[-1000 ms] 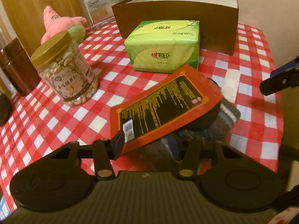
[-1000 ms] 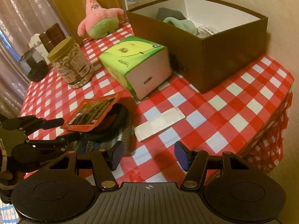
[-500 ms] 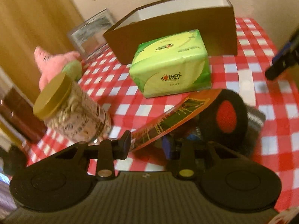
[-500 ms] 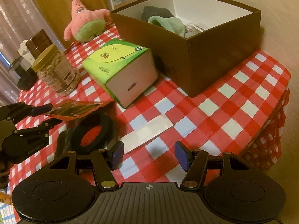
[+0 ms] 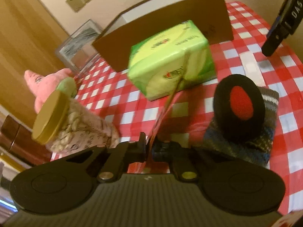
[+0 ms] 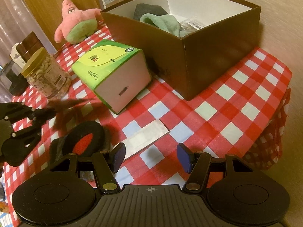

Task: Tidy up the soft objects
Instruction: 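Grasp the orange packet with the left gripper while the right gripper grasps the red-and-black pad, then lift and carry the orange packet and red-and-black pad with both grippers over the box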

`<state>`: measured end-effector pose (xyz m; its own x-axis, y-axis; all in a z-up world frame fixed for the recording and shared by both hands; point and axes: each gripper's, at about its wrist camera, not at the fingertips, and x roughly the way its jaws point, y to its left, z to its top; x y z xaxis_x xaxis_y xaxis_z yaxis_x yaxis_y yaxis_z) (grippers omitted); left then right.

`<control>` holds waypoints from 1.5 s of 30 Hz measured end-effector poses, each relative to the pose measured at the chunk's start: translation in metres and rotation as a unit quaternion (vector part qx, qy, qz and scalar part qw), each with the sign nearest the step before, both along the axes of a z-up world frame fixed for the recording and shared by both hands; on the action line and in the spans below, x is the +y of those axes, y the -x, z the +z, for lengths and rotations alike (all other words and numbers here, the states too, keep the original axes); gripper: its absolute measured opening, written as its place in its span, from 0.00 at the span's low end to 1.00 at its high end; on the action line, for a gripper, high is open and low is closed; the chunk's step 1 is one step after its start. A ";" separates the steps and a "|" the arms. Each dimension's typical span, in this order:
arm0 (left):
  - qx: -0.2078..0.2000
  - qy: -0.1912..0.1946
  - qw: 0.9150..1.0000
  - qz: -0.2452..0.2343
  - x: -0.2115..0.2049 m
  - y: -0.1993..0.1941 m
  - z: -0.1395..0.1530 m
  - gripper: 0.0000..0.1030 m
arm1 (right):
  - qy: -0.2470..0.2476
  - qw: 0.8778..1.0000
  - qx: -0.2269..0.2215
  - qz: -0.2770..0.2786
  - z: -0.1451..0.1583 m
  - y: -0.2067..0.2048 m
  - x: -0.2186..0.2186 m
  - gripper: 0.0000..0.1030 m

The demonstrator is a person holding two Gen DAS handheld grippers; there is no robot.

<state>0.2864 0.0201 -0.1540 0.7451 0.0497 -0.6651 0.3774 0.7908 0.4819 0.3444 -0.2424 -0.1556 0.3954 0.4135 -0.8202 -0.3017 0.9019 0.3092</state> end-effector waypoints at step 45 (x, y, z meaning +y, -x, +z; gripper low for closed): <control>0.071 0.220 0.939 0.254 0.077 0.055 0.058 0.03 | 0.059 0.984 -0.082 0.147 -0.014 0.027 0.128 0.74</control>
